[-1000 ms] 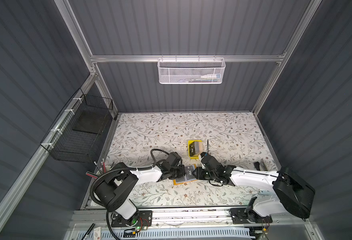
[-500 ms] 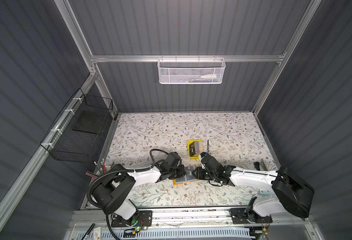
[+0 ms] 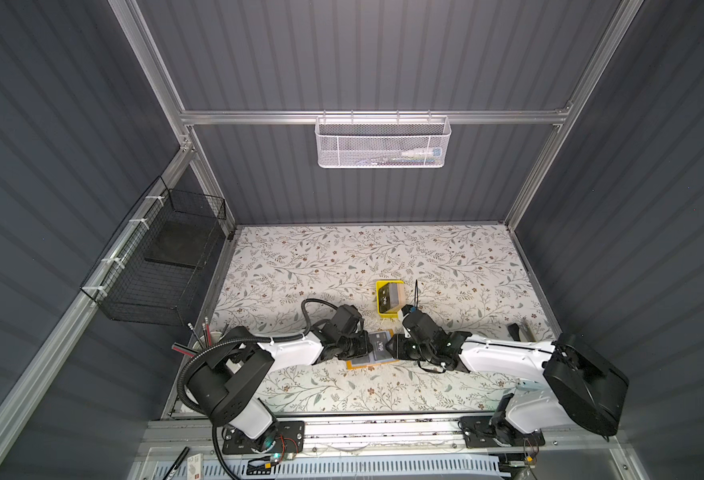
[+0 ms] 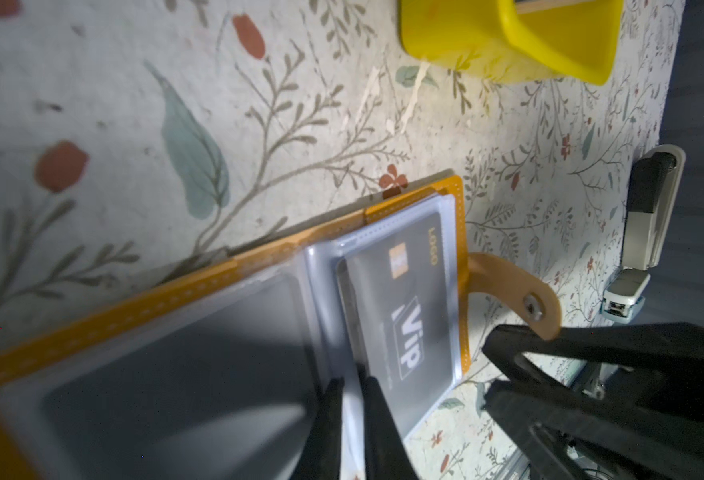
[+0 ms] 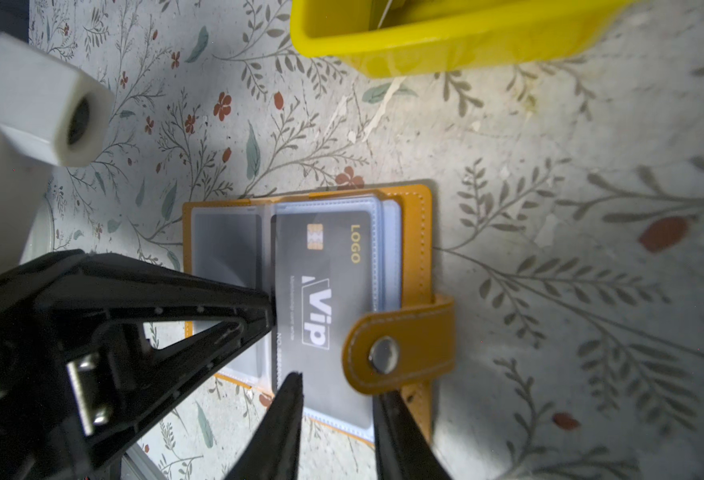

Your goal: Put the credit cards into the card holder

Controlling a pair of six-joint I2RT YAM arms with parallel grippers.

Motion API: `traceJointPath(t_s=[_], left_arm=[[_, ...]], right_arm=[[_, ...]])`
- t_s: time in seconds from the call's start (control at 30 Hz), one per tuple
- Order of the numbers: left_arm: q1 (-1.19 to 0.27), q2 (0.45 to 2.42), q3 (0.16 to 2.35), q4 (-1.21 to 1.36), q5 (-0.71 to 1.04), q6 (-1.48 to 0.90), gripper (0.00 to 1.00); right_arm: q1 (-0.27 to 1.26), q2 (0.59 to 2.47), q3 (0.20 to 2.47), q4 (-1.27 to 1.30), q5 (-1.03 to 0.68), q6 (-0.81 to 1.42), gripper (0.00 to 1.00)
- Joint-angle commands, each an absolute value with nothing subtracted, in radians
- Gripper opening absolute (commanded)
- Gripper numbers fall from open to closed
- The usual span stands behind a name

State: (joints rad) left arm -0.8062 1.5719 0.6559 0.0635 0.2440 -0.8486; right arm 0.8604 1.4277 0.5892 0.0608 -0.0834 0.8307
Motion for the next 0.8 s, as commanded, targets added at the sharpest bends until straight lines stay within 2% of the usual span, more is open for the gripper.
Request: traceJointPath(t_s=[0.0, 0.47, 0.77], left_arm=[[-0.813, 1.590, 0.694, 0.024, 0.236, -0.810, 0.13], [-0.812, 1.628, 0.690, 0.014, 0.235, -0.804, 0.09], [-0.813, 1.642, 0.689, 0.023, 0.241, -0.815, 0.08]], right_arm=[[0.856, 1.433, 0.583, 0.083, -0.084, 0.834, 0.32], [0.851, 1.438, 0.567, 0.094, -0.070, 0.840, 0.35], [0.847, 1.453, 0.563, 0.130, -0.121, 0.826, 0.36]])
